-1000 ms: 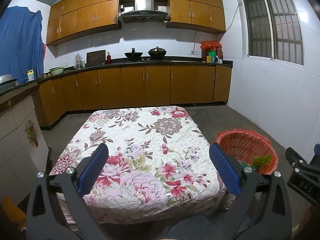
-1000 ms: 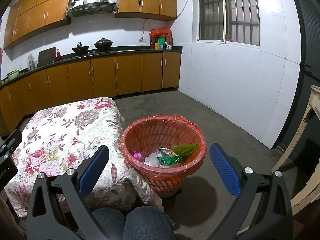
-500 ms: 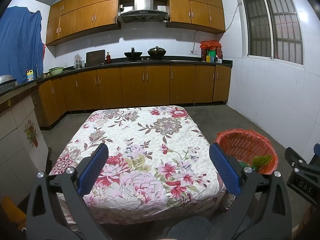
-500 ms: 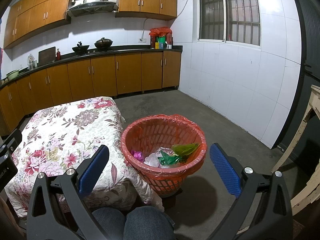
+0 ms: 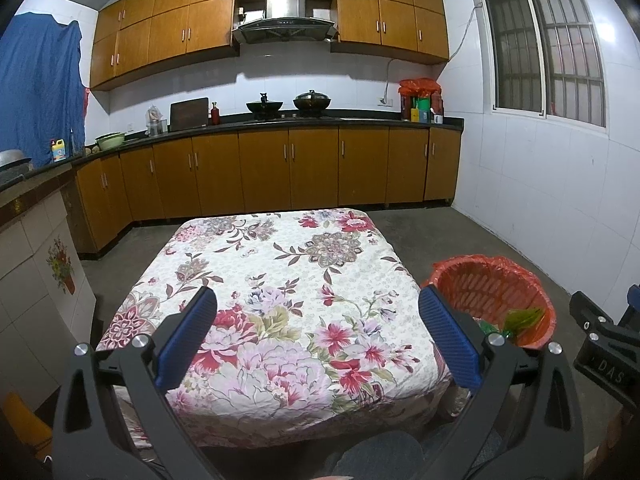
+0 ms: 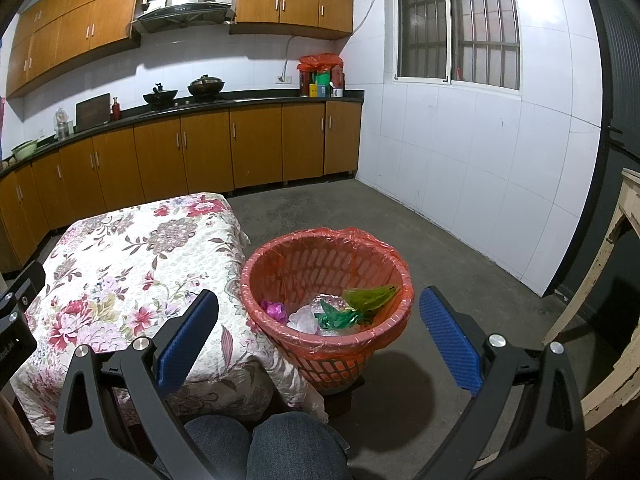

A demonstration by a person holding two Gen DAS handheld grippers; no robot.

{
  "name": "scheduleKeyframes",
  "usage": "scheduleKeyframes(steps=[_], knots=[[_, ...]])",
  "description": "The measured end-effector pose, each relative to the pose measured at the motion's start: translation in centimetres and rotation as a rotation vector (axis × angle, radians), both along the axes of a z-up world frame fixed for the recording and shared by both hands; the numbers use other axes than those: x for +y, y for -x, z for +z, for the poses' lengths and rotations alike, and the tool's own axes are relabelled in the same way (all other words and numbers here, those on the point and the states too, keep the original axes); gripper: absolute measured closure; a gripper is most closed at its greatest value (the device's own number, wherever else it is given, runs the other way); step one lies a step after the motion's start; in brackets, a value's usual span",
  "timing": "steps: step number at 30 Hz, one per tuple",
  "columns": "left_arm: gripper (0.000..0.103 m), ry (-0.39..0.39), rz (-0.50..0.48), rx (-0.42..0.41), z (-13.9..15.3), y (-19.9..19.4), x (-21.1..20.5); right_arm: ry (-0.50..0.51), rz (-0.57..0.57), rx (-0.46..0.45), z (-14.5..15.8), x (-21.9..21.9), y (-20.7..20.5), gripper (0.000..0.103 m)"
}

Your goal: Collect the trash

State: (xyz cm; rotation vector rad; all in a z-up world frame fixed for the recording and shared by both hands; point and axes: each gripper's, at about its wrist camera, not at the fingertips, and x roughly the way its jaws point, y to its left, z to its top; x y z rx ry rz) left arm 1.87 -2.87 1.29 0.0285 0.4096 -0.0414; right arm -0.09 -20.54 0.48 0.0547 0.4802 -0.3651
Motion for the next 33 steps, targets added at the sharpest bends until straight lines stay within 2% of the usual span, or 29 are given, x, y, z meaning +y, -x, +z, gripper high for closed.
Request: scheduleKeyframes(steps=[33], knots=[[0.004,0.002,-0.007,0.013,-1.1,-0.2,0.0,-0.003,0.001,0.003,0.1,-0.2,-0.1,0.003]])
